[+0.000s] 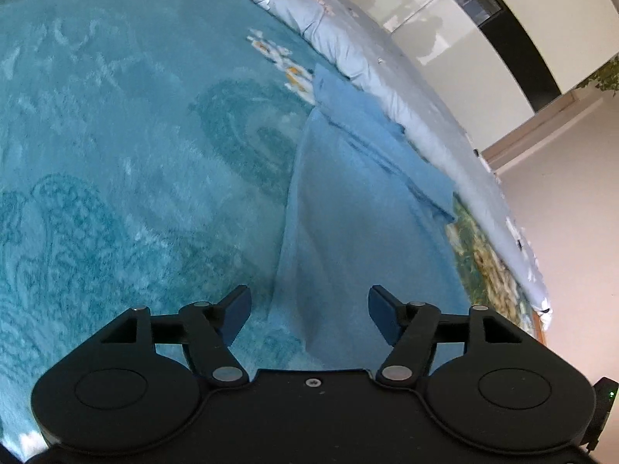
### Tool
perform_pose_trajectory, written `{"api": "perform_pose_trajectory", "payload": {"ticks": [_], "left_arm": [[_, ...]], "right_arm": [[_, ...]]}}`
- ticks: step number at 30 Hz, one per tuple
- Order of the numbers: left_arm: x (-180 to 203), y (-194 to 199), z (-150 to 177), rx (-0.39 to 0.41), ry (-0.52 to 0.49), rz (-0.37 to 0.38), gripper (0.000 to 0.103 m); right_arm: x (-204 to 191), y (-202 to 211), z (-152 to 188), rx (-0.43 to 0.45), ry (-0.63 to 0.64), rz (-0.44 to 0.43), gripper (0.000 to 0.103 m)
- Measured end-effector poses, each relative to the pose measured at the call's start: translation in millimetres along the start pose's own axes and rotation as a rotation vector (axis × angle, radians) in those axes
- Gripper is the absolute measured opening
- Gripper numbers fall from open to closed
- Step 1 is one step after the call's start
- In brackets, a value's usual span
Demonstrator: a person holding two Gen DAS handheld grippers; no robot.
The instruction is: Fold clothes
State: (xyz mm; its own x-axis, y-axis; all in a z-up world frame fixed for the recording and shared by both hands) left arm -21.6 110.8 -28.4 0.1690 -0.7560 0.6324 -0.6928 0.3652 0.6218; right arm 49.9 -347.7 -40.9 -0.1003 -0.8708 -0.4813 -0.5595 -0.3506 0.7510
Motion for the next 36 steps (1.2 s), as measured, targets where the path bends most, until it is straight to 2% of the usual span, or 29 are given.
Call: {"api": "perform_pose_trajectory", "payload": {"ticks": [3,6,10,11,12,13,14,15,17,18,20,22,26,28,32,36], "left_arm": [[-0.4,-1.0,3.3,-0.002,-0.012,-0.005,0.065],[-1.7,-5.9,1.0,0.007,0.007,0.025,0.067],[1.4,-16.6,-0.7,-0.009,0.002,0.066,0.064],[2.1,-19.9,-0.9,-0.017,0.004,0.075,0.055],[2.4,-22.3,-0.9,-0.024,0.006,0.083,0.039],[1.1,-24.5,-0.4,-0.031,0.024,0.092,0.03],[-0.6,-26.7,0.1,-0.039,0.045,0.102,0.014],[-2.9,-28.6,0.8,-0.041,0.072,0.111,0.008],[-5.9,-28.4,3.3,-0.02,0.11,0.096,0.003],[-6.0,-26.6,4.2,-0.004,0.117,0.083,0.002],[-4.6,-18.8,3.5,0.038,0.13,0.071,0.002],[-1.2,-7.0,-0.9,0.086,0.135,0.063,0.001],[11.4,27.6,-7.8,0.173,0.097,0.063,0.0],[13.5,41.3,-8.0,0.203,0.064,0.042,0.0],[1.0,35.6,-3.2,0.175,0.063,-0.039,0.0],[-7.1,30.3,2.8,0.145,0.076,-0.039,0.002]], "right_arm": [[7.0,-2.5,2.9,0.007,-0.023,-0.014,0.039],[9.3,-7.1,0.9,0.005,-0.041,-0.035,0.041],[7.1,-15.6,-0.4,-0.012,-0.068,-0.118,0.041],[6.3,-18.1,-0.2,-0.019,-0.081,-0.143,0.041],[5.1,-20.4,0.3,-0.026,-0.092,-0.166,0.041],[3.7,-22.8,0.9,-0.031,-0.098,-0.182,0.041],[2.2,-25.2,1.4,-0.036,-0.102,-0.194,0.041],[1.1,-27.4,1.6,-0.036,-0.102,-0.195,0.04],[0.2,-30.3,0.5,-0.029,-0.108,-0.195,0.038],[-0.1,-31.3,-0.7,-0.03,-0.112,-0.192,0.035],[-1.6,-33.3,-2.7,-0.044,-0.113,-0.183,0.016],[-3.5,-33.1,-2.9,-0.058,-0.117,-0.192,0.004],[-13.4,-9.1,0.2,-0.035,-0.099,-0.273,0.002],[-19.1,1.2,2.4,-0.039,-0.049,-0.277,0.002],[-6.8,-12.2,9.6,-0.092,-0.084,-0.21,0.002],[1.0,-23.9,14.7,-0.124,-0.129,-0.203,0.003]]}}
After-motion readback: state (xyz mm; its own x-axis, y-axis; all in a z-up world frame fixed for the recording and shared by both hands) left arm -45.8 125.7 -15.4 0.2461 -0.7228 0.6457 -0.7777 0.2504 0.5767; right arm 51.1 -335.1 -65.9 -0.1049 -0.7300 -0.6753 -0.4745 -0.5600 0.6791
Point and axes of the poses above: each gripper's, at about its wrist camera, not at the fingertips, and y roughly against the way its jaws point, x to its right, z to its underside, the point moved 1 cm from there along -y, roughly the way its jaws point, and after that the axes turned 2 degrees about z, right-handed, at the moved point
